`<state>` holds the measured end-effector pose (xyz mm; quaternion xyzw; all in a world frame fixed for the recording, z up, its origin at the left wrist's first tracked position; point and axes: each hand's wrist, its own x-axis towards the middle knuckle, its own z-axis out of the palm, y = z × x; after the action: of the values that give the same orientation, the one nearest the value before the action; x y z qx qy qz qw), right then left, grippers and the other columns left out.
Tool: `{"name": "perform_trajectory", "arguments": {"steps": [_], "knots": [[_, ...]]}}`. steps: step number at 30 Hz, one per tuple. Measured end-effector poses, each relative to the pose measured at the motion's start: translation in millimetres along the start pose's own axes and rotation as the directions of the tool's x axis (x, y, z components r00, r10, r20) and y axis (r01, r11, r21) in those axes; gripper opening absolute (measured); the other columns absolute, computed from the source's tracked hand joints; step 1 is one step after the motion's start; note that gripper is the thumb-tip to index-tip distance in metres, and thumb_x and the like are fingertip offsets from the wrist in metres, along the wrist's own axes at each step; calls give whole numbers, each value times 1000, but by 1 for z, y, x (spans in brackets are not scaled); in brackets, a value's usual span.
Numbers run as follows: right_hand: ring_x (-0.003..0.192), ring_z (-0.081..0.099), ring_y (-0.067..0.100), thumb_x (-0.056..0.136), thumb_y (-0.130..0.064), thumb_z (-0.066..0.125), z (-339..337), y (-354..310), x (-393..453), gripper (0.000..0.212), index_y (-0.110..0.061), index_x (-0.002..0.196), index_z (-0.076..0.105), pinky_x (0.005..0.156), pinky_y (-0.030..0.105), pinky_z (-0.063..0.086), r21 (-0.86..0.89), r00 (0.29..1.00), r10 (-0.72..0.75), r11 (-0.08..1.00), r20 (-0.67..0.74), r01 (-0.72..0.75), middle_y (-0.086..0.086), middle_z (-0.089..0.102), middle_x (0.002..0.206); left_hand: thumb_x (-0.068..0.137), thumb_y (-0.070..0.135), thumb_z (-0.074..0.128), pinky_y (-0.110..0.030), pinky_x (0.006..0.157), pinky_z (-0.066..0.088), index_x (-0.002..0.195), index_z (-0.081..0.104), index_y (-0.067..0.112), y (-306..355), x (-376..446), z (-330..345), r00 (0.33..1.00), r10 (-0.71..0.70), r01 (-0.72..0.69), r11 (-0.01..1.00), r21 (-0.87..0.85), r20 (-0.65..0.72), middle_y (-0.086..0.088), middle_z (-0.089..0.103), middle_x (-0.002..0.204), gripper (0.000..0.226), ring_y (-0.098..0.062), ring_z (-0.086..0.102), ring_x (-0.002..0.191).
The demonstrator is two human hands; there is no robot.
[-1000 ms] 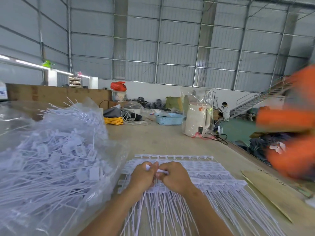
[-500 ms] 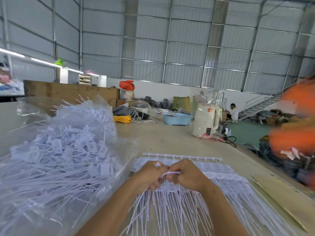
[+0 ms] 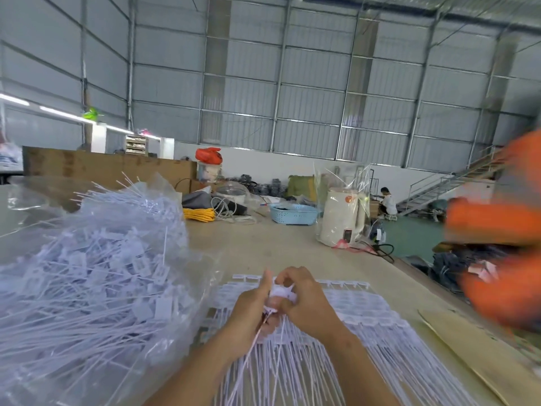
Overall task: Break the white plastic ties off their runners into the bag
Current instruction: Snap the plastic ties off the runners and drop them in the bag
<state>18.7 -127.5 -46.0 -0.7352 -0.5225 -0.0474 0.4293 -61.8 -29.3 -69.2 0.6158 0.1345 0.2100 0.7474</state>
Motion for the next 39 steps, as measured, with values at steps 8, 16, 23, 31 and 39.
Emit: {"name": "perform_trajectory", "arguments": {"steps": [8, 16, 23, 31, 39], "knots": [[74, 50, 12, 91, -28, 59, -10, 17, -3, 20, -8, 93, 62, 69, 22, 37, -79, 963, 114, 992, 245, -97, 3, 56, 85, 89, 19, 65, -18, 39, 30, 63, 53, 12, -8, -3, -4, 971, 121, -83, 979, 186, -204, 0, 46, 43, 30, -12, 38, 38], [65, 40, 17, 95, -25, 52, -12, 20, -4, 33, 3, 78, 56, 62, 28, 30, -166, 963, 88, 985, 256, -46, 10, 47, 73, 87, 27, 68, -20, 39, 30, 64, 53, 12, -9, -3, 1, 956, 154, -118, 981, 153, -249, 0, 46, 43, 32, -11, 37, 37], [69, 50, 11, 94, -9, 49, -12, 16, -4, 21, 4, 84, 63, 70, 23, 40, -97, 943, 112, 992, 314, -85, 6, 60, 77, 96, 31, 53, -19, 43, 35, 67, 49, 12, -16, -5, 12, 977, 134, -81, 953, 292, -165, 2, 50, 46, 36, -7, 43, 36], [74, 51, 19, 88, -8, 54, -9, 30, -5, 14, -6, 80, 65, 65, 26, 32, -315, 974, 31, 948, 225, 43, -4, 53, 69, 93, 20, 54, -12, 35, 22, 62, 49, 15, -4, -4, 5, 979, -100, 159, 921, 357, -178, 2, 45, 39, 32, -9, 33, 26], [86, 57, 26, 91, -18, 60, -27, 17, -1, 17, -2, 87, 65, 79, 34, 42, -173, 997, -16, 985, -80, 2, 13, 63, 88, 96, 17, 55, -22, 48, 42, 84, 62, 6, -1, 0, -12, 975, -52, 51, 999, -9, -217, -7, 64, 60, 18, -14, 55, 44]]}}
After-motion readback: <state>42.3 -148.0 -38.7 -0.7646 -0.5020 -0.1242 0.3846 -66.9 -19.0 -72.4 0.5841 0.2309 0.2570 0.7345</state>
